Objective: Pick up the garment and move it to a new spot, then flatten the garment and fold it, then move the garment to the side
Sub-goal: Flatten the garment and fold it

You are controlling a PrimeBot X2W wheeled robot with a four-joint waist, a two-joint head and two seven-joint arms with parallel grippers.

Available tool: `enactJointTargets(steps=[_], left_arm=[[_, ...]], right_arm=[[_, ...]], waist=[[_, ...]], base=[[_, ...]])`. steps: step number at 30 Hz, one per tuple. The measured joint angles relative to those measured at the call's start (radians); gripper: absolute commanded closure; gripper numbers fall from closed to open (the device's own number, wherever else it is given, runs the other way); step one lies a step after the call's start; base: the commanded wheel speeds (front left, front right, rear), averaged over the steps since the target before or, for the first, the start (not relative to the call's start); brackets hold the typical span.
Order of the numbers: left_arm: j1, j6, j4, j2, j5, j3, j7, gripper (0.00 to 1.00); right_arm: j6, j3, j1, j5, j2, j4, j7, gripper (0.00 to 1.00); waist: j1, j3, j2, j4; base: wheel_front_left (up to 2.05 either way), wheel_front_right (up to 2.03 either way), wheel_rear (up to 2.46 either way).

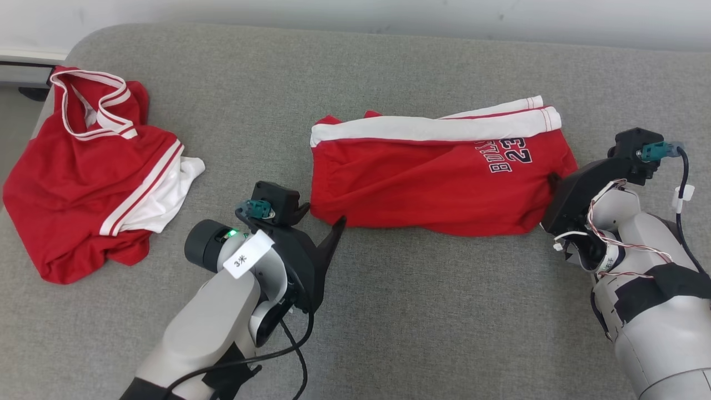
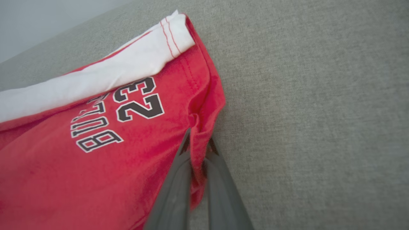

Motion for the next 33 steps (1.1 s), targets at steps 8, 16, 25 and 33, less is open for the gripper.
enactJointTargets(steps=[8,16,25,33], left_arm=[[-0.021,-0.005,0.048,-0.001,-0.001,-0.001,-0.003,0.30],[-0.037,-0.014,0.079,-0.004,-0.009,-0.005,-0.003,1.00],[-0.020,-0.030,0.085,-0.003,-0.028,-0.040,-0.022,1.00],[0.058,-0.031,0.035,0.079,-0.053,-0.058,-0.056,1.00]], right_arm=[[0.000,0.012,-0.019,0.000,0.006,0.016,0.003,1.00],[0.005,0.011,-0.020,0.000,0.005,0.027,-0.002,1.00],[0.063,-0.013,0.041,0.029,-0.003,0.008,-0.021,1.00],[0.149,-0.019,0.200,0.082,0.015,-0.118,-0.057,1.00]], waist=[[0.0000,0.000,0.0000,-0.022],[0.0000,0.001,0.0000,-0.029],[0.0000,-0.030,0.0001,-0.019],[-0.0001,-0.097,0.0000,-0.014]], base=[[0.00,0.00,0.00],[0.00,0.00,0.00],[0.00,0.00,0.00],[0.00,0.00,0.00]])
